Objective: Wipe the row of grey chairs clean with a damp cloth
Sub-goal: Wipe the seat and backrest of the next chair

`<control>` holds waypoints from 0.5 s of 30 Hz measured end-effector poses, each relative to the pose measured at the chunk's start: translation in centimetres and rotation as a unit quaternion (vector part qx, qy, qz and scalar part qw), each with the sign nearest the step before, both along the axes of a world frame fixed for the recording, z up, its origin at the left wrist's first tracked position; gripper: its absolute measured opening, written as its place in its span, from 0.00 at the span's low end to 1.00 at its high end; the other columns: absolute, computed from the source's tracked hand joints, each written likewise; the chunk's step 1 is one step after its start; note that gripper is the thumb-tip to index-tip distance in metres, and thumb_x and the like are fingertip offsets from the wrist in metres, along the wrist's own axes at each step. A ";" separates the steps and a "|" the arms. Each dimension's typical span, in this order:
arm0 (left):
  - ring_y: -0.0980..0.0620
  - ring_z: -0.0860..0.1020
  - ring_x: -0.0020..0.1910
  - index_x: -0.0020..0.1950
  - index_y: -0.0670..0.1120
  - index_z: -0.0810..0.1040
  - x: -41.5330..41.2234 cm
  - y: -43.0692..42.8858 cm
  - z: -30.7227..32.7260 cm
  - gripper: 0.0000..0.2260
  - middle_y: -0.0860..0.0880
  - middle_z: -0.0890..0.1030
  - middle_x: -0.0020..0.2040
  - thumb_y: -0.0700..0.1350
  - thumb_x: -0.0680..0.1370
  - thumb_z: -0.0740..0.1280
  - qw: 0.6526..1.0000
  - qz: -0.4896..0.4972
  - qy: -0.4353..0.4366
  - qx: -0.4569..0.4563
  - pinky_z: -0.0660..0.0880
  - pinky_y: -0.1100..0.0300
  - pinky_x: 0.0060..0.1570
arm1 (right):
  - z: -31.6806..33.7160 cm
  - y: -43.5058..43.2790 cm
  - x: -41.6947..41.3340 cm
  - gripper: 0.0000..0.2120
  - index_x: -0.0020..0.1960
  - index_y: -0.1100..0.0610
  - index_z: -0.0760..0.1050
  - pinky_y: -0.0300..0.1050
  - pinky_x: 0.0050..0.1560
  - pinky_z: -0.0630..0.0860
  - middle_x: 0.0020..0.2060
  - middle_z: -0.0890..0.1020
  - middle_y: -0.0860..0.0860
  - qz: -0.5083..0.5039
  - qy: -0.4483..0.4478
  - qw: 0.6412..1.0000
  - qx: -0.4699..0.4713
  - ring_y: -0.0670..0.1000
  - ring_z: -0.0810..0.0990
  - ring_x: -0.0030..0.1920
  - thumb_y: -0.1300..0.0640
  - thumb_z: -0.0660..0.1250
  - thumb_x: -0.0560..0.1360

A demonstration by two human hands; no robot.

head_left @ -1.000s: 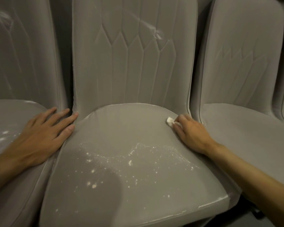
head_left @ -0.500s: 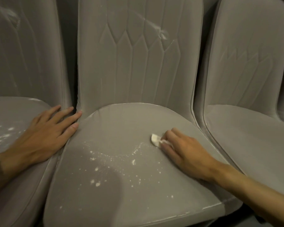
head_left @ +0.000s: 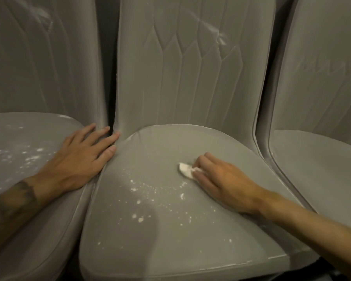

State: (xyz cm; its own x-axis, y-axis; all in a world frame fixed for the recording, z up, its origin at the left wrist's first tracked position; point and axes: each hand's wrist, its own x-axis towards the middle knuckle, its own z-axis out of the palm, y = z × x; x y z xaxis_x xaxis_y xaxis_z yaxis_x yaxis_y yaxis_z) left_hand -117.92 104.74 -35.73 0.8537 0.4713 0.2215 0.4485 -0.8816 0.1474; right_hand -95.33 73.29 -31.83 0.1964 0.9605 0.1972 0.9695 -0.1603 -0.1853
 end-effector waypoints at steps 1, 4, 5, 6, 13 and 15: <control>0.52 0.48 0.83 0.79 0.72 0.47 0.0 -0.1 0.1 0.27 0.58 0.53 0.84 0.70 0.80 0.34 1.000 0.000 0.001 -0.003 0.49 0.48 0.79 | 0.2 0.7 1.1 0.11 0.57 0.47 0.68 0.49 0.49 0.72 0.50 0.72 0.46 -0.025 -0.008 1.000 -0.002 0.50 0.74 0.45 0.43 0.52 0.85; 0.52 0.48 0.83 0.81 0.69 0.48 0.1 -0.4 0.2 0.29 0.58 0.53 0.84 0.70 0.79 0.34 1.000 0.003 -0.001 -0.006 0.49 0.49 0.79 | 1.2 3.7 3.2 0.15 0.59 0.55 0.70 0.54 0.55 0.72 0.55 0.74 0.54 -0.147 -0.009 0.989 -0.029 0.60 0.77 0.53 0.46 0.52 0.85; 0.52 0.48 0.83 0.81 0.69 0.48 0.1 -0.5 0.3 0.30 0.58 0.53 0.84 0.70 0.79 0.34 1.000 0.005 -0.003 -0.004 0.49 0.49 0.79 | 1.1 4.8 2.7 0.15 0.59 0.56 0.70 0.54 0.56 0.71 0.56 0.75 0.55 -0.153 -0.004 0.988 -0.028 0.61 0.76 0.54 0.46 0.52 0.85; 0.52 0.48 0.83 0.81 0.69 0.48 0.1 -0.5 0.3 0.30 0.58 0.53 0.84 0.70 0.79 0.34 1.000 0.005 -0.004 -0.004 0.49 0.49 0.79 | 0.8 5.4 1.4 0.15 0.59 0.56 0.69 0.53 0.55 0.71 0.56 0.75 0.55 -0.131 0.000 0.991 -0.019 0.61 0.76 0.54 0.46 0.53 0.85; 0.53 0.48 0.83 0.82 0.68 0.49 0.1 -0.2 0.0 0.29 0.59 0.53 0.84 0.69 0.81 0.36 1.000 0.002 -0.010 -0.003 0.50 0.49 0.78 | -0.4 5.6 -2.8 0.09 0.56 0.48 0.66 0.43 0.45 0.65 0.51 0.72 0.47 0.087 -0.017 0.996 0.006 0.52 0.74 0.47 0.44 0.52 0.85; 0.53 0.48 0.82 0.83 0.67 0.50 0.1 -0.2 -0.1 0.28 0.59 0.54 0.84 0.68 0.82 0.37 1.000 0.002 -0.015 0.001 0.50 0.49 0.78 | 0.2 7.6 0.1 0.12 0.58 0.53 0.68 0.49 0.51 0.69 0.54 0.74 0.52 -0.010 -0.024 1.000 -0.014 0.57 0.76 0.52 0.46 0.53 0.85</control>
